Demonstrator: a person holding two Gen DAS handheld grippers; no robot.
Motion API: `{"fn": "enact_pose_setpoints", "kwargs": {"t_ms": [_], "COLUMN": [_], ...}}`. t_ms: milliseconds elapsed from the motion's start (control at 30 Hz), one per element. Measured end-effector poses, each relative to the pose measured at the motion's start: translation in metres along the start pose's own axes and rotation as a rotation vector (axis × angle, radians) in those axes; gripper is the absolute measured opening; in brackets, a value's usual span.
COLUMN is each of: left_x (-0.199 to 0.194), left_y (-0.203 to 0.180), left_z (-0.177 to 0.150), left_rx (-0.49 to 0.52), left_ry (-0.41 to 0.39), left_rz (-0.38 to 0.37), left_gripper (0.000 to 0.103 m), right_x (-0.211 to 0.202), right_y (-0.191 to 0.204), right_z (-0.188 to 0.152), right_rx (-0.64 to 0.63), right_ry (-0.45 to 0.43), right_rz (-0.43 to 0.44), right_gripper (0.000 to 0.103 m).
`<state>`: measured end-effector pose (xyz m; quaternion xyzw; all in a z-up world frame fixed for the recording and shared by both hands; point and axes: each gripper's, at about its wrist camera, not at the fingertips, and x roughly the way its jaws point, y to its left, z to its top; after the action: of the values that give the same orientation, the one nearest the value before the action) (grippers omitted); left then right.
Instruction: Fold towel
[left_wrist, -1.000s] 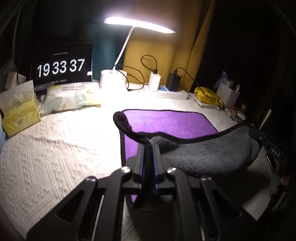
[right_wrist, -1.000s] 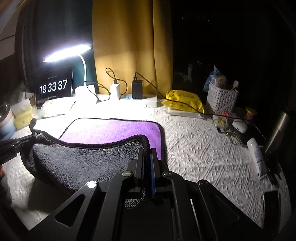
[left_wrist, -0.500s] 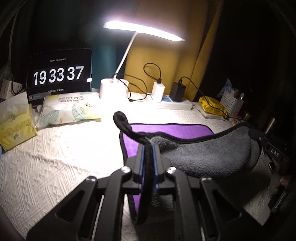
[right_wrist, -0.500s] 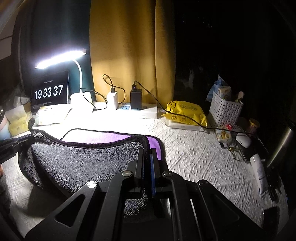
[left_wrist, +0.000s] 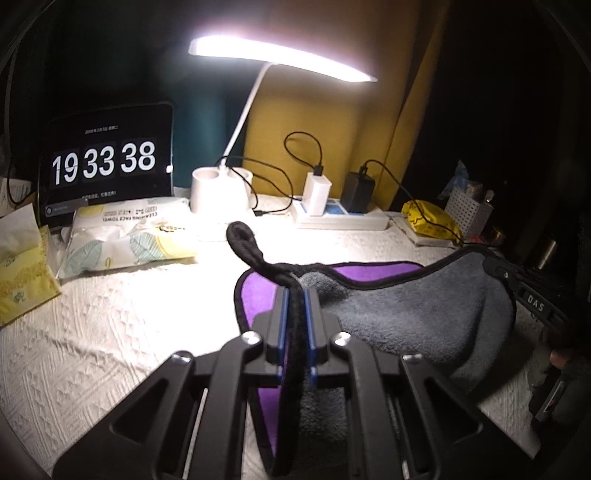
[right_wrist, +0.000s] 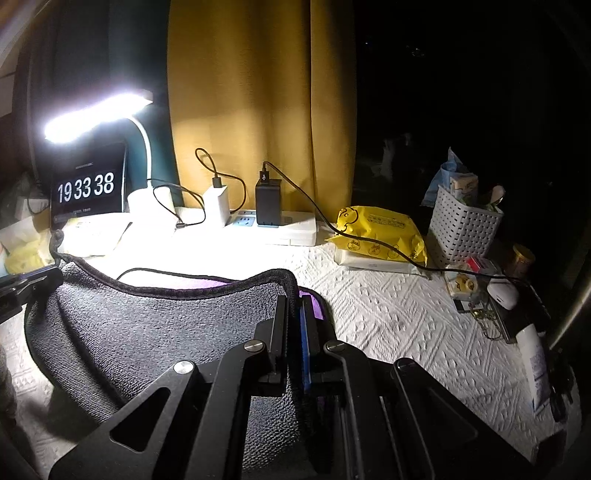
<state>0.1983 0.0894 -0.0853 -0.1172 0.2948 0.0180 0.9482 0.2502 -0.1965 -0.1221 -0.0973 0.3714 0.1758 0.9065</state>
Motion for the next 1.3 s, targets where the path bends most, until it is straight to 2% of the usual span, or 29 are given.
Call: {"fn": "enact_pose_setpoints", "kwargs": {"t_ms": [367, 700, 967, 1167, 1300], "left_x": [0.032, 0.065, 0.098, 0.12, 0.124], "left_y": [0.006, 0.015, 0.025, 0.032, 0.037], "left_z": [0.013, 0.02, 0.014, 0.011, 0.01], "left_rx": [-0.016, -0.044, -0.064, -0.097, -0.123], "left_ry": [-0.004, 0.024, 0.116, 0.209, 0.229], "left_rz": [0.009, 0.028, 0.06, 0.103, 0.095], "left_gripper": [0.009, 0.009, 0.011, 0.011, 0.016], "right_x": [0.033, 0.064, 0.091, 0.111, 0.117], "right_y": [-0.009, -0.013, -0.014, -0.015, -0.015], "right_z": [0.011, 0.014, 0.009, 0.003, 0.003], "right_rx": [0.01, 0.015, 0.014, 0.01, 0.01], "right_ry": [-0.013, -0.001, 0.067, 0.149, 0.182], "right_rz": [-0.011, -0.031, -0.039, -0.053, -0.054], "right_gripper": [0.006, 0.006, 0.006, 0.006, 0.006]}}
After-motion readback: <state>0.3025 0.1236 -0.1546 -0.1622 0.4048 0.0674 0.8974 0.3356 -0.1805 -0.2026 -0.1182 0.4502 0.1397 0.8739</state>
